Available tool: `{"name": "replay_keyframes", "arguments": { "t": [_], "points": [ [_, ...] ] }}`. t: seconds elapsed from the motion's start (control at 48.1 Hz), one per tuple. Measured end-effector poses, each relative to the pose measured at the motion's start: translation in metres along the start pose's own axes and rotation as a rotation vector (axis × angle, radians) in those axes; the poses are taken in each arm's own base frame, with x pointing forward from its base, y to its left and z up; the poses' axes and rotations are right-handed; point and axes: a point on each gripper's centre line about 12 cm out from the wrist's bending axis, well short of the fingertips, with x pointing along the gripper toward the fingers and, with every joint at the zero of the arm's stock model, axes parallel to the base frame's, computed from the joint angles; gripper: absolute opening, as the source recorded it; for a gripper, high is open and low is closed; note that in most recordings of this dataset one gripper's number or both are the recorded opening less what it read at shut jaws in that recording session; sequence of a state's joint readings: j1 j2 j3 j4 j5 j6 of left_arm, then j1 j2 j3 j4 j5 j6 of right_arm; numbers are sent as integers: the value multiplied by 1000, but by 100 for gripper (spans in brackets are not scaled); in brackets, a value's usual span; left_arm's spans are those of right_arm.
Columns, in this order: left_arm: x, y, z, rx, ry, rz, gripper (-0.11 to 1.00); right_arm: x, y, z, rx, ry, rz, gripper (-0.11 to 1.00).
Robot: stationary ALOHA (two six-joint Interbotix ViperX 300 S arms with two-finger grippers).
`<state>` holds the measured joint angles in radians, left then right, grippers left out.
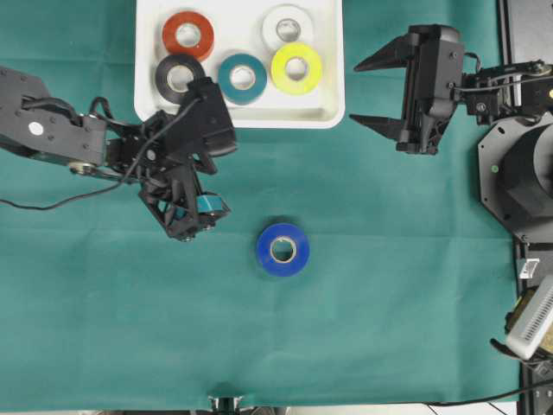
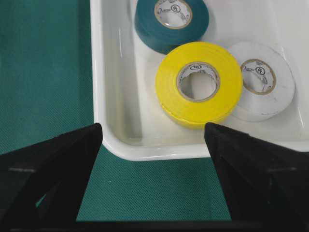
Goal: Put the tape alternately from left to right into the white case.
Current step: 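Reach the left gripper out to the blue tape roll and grasp it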
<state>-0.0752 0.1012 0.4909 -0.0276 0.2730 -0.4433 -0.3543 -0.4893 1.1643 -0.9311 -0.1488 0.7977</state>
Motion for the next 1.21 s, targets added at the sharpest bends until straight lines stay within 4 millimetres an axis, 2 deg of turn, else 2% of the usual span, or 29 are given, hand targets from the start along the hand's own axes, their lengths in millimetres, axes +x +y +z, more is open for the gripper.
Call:
{"name": "replay_keyframes", "arguments": {
  "t": [0.624,0.894,1.206],
  "points": [
    [49,-31,22,29,57,-1,100,0,1,0,-2,1,1,79],
    [66,-47,23,25,82,-6,100,0,1,-1,-2,4,3,79],
    [79,-46,18,-90,112,16,99,0,1,-2,-2,7,4,79]
  ]
}}
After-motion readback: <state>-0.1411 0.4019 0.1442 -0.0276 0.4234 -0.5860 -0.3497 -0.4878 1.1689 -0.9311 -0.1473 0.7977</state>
